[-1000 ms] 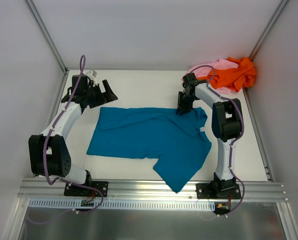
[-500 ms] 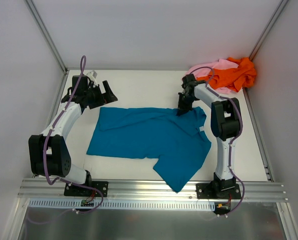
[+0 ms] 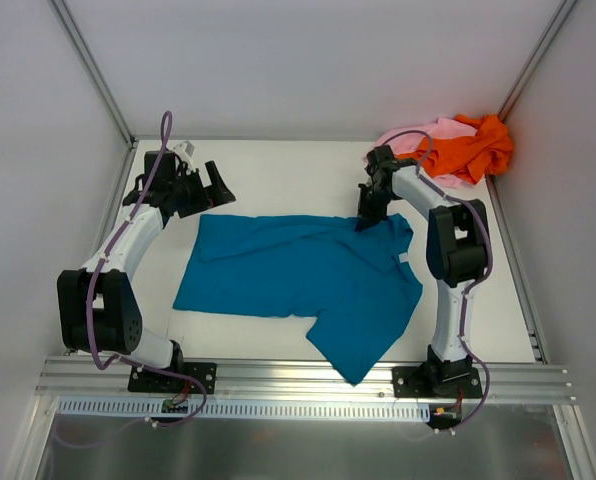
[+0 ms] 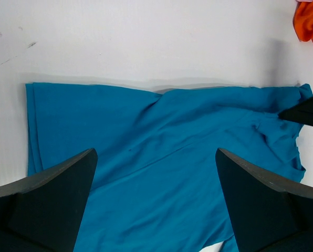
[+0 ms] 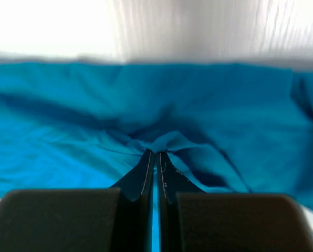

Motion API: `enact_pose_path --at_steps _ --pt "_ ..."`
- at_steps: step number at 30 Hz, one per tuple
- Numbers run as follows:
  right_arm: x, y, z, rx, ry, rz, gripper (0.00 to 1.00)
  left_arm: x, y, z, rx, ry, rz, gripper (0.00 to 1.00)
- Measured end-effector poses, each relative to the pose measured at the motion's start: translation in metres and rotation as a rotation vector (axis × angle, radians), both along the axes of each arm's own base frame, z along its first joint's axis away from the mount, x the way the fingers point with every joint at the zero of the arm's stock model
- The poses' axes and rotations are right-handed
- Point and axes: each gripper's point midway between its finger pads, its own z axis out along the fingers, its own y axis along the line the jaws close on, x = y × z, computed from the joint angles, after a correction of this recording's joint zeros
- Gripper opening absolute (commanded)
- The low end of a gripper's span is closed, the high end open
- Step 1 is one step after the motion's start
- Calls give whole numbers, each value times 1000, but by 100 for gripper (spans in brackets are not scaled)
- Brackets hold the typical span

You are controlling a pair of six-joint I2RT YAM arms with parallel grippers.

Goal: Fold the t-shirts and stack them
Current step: Fold the flattened tshirt in 1/3 of the way

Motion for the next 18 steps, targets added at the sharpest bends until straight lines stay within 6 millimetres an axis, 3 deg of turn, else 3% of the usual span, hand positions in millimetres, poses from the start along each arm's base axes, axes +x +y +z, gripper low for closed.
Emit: enact_pose_path --at_steps 9,14,17,18 --pt "-35 2 57 16 -49 29 2 4 -1 3 -3 -21 -2 99" --pt "-56 3 57 18 -8 43 6 5 -1 5 -7 -29 -2 99" --pt "-70 4 53 20 44 50 31 4 -3 6 -17 -29 -10 99" --pt "-75 4 52 18 61 55 45 4 -4 6 -20 -28 -12 99"
